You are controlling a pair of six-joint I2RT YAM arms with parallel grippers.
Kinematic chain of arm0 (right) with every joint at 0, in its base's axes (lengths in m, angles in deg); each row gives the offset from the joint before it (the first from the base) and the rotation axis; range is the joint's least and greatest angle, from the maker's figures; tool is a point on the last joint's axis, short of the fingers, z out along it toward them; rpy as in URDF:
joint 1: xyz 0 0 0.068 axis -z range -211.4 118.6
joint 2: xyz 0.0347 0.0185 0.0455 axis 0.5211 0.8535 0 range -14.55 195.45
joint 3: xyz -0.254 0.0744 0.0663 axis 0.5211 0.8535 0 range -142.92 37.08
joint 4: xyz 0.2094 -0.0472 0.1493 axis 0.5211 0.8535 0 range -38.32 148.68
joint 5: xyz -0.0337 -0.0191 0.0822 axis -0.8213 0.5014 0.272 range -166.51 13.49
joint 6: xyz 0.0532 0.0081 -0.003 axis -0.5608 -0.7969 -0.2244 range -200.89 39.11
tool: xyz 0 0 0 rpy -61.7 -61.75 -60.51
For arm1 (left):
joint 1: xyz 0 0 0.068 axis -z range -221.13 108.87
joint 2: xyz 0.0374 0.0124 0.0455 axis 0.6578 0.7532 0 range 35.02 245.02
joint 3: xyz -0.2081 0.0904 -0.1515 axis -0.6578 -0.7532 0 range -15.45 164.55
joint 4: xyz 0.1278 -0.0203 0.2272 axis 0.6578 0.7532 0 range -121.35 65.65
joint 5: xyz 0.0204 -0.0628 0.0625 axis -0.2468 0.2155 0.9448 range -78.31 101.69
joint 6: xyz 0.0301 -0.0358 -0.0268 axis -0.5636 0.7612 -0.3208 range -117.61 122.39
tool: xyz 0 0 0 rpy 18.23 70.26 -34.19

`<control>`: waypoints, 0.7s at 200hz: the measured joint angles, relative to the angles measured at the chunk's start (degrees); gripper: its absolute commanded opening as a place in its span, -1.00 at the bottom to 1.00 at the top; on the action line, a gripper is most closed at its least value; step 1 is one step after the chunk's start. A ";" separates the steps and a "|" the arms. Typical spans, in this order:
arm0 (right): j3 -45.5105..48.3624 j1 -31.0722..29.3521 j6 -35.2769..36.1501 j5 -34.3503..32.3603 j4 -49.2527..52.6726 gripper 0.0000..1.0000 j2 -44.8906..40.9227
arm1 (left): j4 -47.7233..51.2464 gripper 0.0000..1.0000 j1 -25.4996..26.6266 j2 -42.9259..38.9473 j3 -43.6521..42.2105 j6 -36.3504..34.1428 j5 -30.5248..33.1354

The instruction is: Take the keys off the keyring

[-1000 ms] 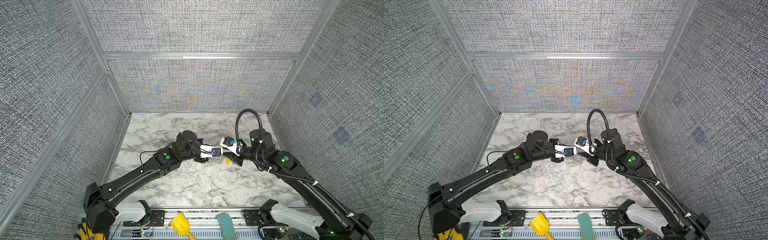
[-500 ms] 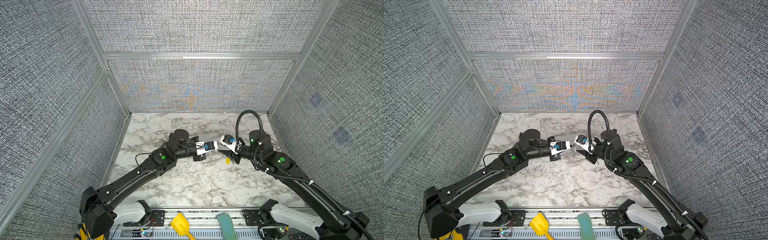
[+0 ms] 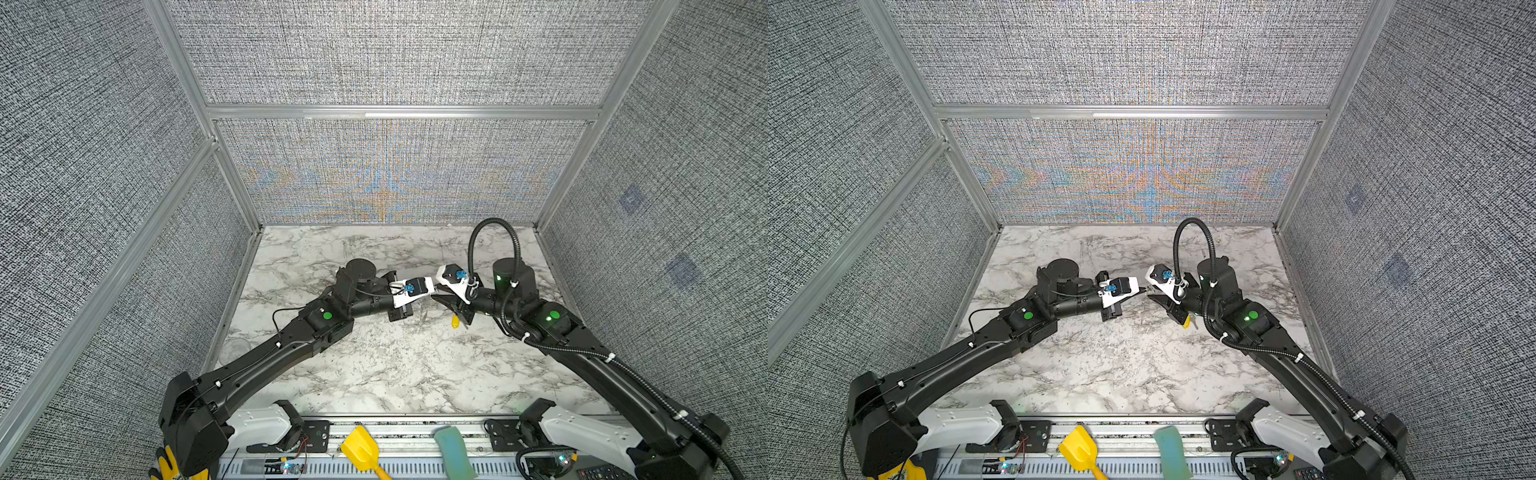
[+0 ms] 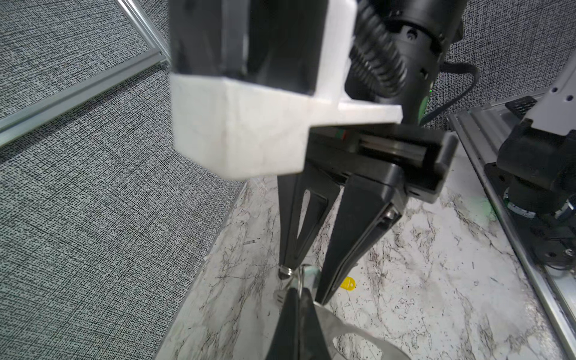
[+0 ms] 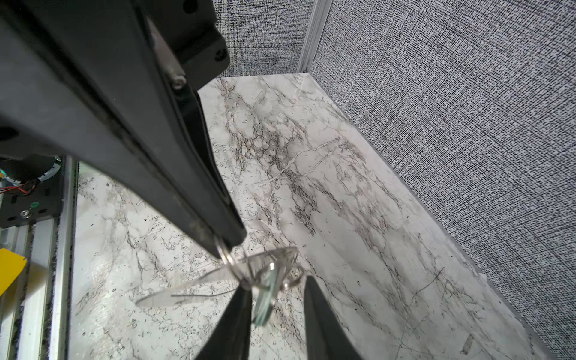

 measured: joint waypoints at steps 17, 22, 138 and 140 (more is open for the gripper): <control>0.28 0.00 -0.11 -0.07 -0.50 -0.85 -0.20 | -1.36 -1.00 -0.28 0.13 -0.24 1.40 -0.02; 0.33 0.00 -0.11 -0.17 -0.50 -0.89 -0.28 | -1.75 -1.00 -0.37 0.13 -0.42 1.79 -0.02; -3.08 -3.26 3.93 -2.49 2.93 -1.00 2.32 | -15.93 -1.00 -2.71 0.04 -8.07 14.78 -4.68; -3.19 -3.37 4.07 -2.64 2.99 -1.00 2.38 | -16.20 -1.00 -2.75 0.02 -8.26 15.04 -4.79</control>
